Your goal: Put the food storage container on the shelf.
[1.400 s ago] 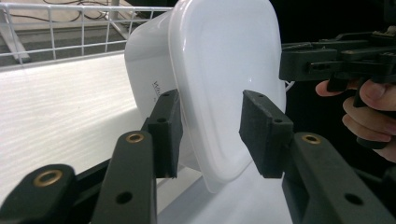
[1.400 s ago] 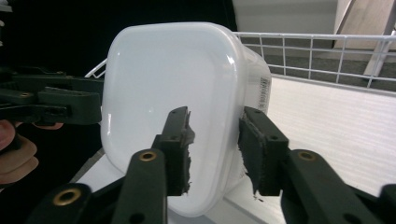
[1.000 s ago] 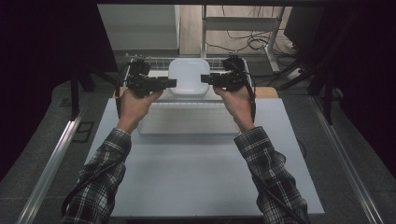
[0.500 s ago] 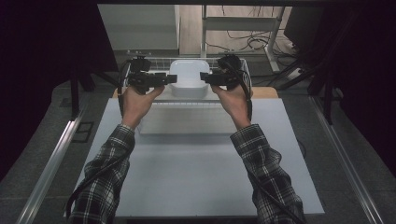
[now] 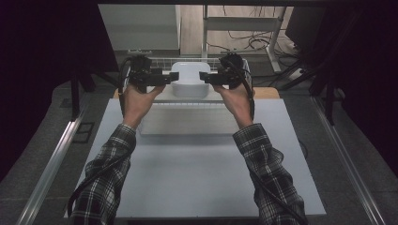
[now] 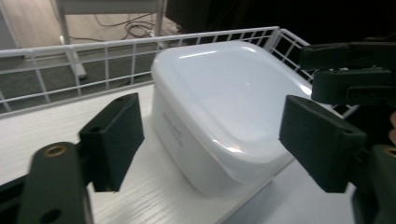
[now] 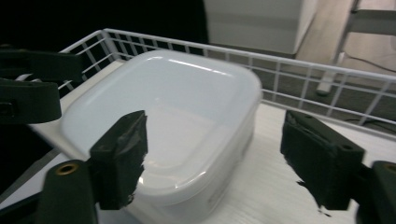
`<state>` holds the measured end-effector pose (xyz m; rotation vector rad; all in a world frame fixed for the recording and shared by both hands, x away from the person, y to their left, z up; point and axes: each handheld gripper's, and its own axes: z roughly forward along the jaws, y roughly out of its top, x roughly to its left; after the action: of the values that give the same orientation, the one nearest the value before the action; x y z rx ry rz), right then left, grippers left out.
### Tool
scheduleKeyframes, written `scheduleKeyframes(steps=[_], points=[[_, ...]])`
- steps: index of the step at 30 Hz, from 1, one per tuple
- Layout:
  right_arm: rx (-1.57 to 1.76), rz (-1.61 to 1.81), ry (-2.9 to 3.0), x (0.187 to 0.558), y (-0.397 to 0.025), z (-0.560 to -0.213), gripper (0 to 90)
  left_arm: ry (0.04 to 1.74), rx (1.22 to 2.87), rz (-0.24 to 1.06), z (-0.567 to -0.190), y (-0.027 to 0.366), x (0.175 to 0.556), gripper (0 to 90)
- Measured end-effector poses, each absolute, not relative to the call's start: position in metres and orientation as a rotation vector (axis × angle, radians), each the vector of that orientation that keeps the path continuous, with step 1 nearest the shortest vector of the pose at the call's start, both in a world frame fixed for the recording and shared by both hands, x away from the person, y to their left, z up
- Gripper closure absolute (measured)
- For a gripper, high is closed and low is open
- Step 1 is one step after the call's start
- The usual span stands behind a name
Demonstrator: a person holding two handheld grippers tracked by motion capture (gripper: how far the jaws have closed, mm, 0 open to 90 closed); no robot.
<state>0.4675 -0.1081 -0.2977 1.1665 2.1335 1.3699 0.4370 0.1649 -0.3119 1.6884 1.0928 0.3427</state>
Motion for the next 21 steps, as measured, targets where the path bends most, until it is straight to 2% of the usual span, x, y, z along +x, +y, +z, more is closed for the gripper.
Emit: scheduleKeyframes(steps=[5,9,21], points=[[1.113,1.38,2.192,0.462,-0.108,-0.297,9.2,1.033,1.736,0.312,-0.312,0.165,0.429,11.1],[1.045,1.352,2.223,0.454,-0.106,-0.3,3.7,0.978,1.77,0.323,-0.315,0.166,0.422,7.3],[0.974,1.332,2.234,0.437,-0.112,-0.314,0.6,0.847,1.82,0.325,-0.332,0.163,0.402,3.7]])
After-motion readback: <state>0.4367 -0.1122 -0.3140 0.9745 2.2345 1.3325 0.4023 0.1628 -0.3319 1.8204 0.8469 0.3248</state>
